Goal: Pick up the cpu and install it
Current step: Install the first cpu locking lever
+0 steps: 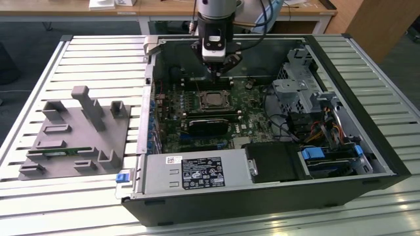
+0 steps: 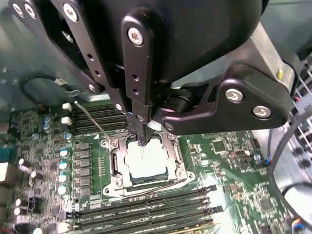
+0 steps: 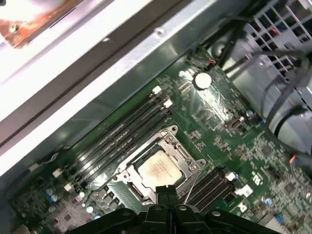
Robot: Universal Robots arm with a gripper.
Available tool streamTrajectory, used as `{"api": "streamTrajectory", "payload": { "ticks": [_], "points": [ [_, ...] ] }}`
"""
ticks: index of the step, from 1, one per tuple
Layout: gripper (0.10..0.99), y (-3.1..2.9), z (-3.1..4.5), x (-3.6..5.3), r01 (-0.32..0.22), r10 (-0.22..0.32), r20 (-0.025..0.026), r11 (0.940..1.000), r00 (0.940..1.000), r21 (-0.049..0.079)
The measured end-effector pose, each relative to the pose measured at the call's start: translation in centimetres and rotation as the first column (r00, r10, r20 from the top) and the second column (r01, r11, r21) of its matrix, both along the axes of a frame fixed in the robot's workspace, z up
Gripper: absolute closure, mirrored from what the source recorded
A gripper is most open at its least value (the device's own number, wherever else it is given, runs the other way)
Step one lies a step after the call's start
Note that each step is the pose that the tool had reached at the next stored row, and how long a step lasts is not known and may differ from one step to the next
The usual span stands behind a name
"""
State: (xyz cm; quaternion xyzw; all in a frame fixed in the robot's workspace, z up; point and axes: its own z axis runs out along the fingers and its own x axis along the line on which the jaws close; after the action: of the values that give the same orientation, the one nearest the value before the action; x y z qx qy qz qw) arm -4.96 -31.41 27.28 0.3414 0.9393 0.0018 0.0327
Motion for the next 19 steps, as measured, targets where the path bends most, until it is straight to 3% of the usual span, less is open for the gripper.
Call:
{"api": "streamTrajectory", "payload": {
  "ticks": [4, 8, 13, 19],
  "points": [
    [0.98, 0.0, -0.01, 0.0, -0.073, 0.073, -0.0001, 0.9973, 0.9973, 0.0],
    [0.98, 0.0, -0.01, 0.0, -0.144, 0.144, -0.0001, 0.9895, 0.9895, 0.0],
    [0.98, 0.0, -0.02, 0.0, -0.234, 0.234, 0.0, 0.9722, 0.9722, 0.0],
    [0.98, 0.0, -0.02, 0.0, -0.33, 0.33, -0.0001, 0.944, 0.944, 0.0]
  ]
}}
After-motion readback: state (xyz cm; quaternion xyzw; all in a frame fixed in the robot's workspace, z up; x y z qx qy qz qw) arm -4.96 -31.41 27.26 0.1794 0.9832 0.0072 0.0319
